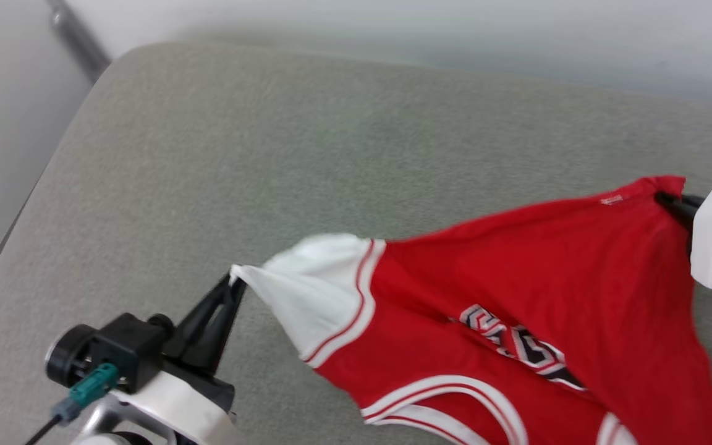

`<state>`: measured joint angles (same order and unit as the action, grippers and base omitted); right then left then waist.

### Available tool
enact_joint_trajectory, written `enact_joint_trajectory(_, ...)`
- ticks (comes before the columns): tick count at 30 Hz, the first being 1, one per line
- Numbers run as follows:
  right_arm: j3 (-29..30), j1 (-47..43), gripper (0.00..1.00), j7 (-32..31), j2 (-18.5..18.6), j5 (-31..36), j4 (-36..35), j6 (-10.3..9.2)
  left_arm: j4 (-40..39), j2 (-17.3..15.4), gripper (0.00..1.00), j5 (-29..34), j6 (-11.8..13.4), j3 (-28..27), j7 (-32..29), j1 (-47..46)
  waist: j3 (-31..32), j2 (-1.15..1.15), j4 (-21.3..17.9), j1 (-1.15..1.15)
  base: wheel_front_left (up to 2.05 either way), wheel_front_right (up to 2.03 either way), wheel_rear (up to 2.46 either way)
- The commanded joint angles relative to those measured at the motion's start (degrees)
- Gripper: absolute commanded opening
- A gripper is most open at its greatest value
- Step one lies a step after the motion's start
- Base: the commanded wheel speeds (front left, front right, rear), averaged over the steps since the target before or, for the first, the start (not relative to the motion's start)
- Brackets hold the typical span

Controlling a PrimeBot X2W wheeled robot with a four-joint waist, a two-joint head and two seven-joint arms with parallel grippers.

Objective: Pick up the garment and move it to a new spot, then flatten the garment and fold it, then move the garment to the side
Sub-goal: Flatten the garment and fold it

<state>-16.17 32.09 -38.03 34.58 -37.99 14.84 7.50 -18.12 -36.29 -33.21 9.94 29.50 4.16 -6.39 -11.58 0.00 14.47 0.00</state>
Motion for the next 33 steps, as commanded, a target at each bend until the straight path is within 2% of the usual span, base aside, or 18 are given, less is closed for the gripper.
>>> enact_joint_trajectory(1,-0.11,0.26,0.0,0.51,0.4,-0.54,-0.72,-0.02,-0.59,-0.55,0.0,-0.09,0.4,-0.62,0.28,0.06,3.35,0.0,-3.57,0.0,0.0,0.0,0.0)
enact_joint_trajectory(10,2.88,-1.18,0.0,3.05,2.2,-2.35,-12.05,-0.02,-5.96,-5.96,0.0,-0.22,2.4,-7.55,0.05,-2.12,8.81,0.0,-10.06,0.0,0.0,0.0,0.0)
enact_joint_trajectory(17,9.08,-2.59,0.0,3.43,0.36,-2.26,-20.57,-0.02,-9.85,-9.61,0.0,0.6,3.7,-13.22,0.16,-5.89,11.3,0.0,-14.1,0.0,0.0,0.0,0.0)
enact_joint_trajectory(21,11.93,-3.19,0.0,2.64,-0.78,-1.79,-25.4,-0.02,-12.03,-11.67,0.0,0.73,3.55,-15.95,-0.35,-8.95,11.61,0.0,-15.79,0.0,0.0,0.0,0.0)
enact_joint_trajectory(33,16.43,-0.13,0.0,1.87,-3.29,0.55,-34.24,-0.02,-12.98,-13.51,0.0,-1.57,3.33,-21.77,-3.35,-24.43,8.17,0.0,-18.43,0.0,0.0,0.0,0.0)
